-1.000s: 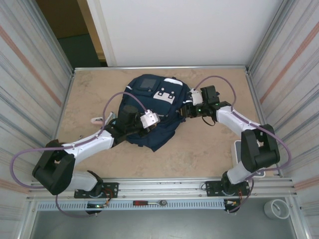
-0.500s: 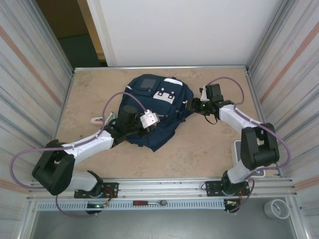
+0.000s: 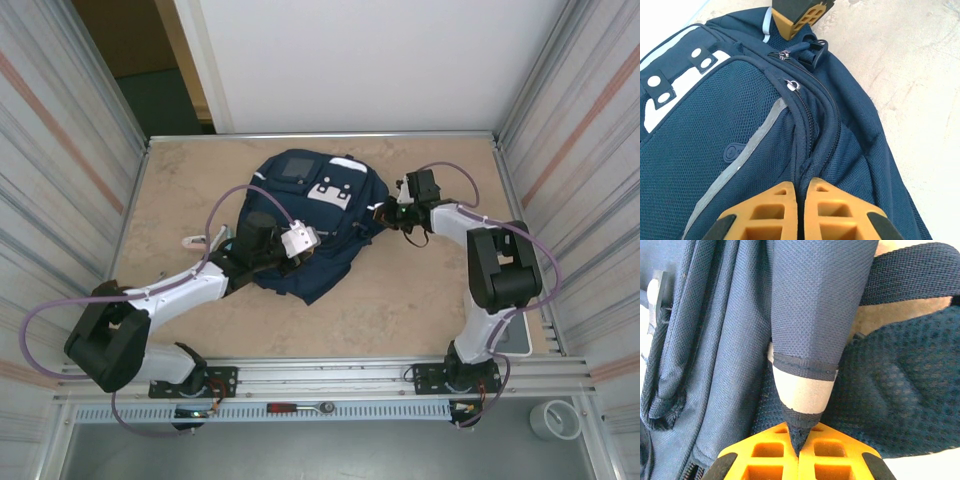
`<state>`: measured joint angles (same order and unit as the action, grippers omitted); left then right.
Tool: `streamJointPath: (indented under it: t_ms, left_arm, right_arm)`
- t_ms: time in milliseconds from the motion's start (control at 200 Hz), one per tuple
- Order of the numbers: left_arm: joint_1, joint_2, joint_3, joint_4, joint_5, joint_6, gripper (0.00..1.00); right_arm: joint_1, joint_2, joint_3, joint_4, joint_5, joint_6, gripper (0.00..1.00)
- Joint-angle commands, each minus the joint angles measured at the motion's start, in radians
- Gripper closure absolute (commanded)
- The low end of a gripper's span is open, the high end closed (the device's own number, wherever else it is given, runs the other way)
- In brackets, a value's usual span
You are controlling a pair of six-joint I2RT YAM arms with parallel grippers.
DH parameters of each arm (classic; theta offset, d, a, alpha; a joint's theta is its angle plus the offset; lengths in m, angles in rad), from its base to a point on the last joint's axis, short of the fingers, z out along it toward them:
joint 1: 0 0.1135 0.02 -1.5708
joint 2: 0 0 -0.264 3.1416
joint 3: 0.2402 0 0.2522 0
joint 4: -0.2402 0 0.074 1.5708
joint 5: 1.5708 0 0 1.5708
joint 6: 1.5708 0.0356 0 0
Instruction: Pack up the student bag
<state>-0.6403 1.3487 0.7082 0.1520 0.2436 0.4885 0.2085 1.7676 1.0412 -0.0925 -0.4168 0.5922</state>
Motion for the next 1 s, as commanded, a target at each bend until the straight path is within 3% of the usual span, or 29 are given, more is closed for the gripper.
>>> streamJointPath:
  t_ms: [0, 361, 606, 711, 847, 992]
  left_arm:
    - [0.019, 0.026, 0.019, -0.009, -0.036, -0.04, 0.97]
    - [0.019, 0.047, 0.027, -0.005, -0.06, -0.042, 0.77]
    - [0.02, -0.046, -0.013, 0.011, -0.018, -0.099, 0.39]
    - [0.021, -0.127, -0.055, 0.051, -0.047, -0.198, 0.23]
    - [0.027, -0.178, -0.051, 0.004, -0.189, -0.382, 0.1]
    - [0.071, -0.143, 0.016, -0.185, -0.291, -0.671, 0.07]
  right_arm:
    - [-0.015, -0.087, -0.07, -0.022, 0.001, -0.021, 1.0]
    - [0.006, -0.177, -0.181, -0.021, 0.023, -0.025, 1.0]
    - [0.023, -0.171, -0.182, -0.013, 0.026, -0.023, 0.99]
    - [0.029, -0.169, -0.183, -0.008, 0.032, -0.023, 0.99]
    - [0.032, -0.167, -0.184, -0.001, 0.029, -0.02, 0.98]
    - [0.037, -0.162, -0.183, 0.009, 0.026, -0.02, 0.98]
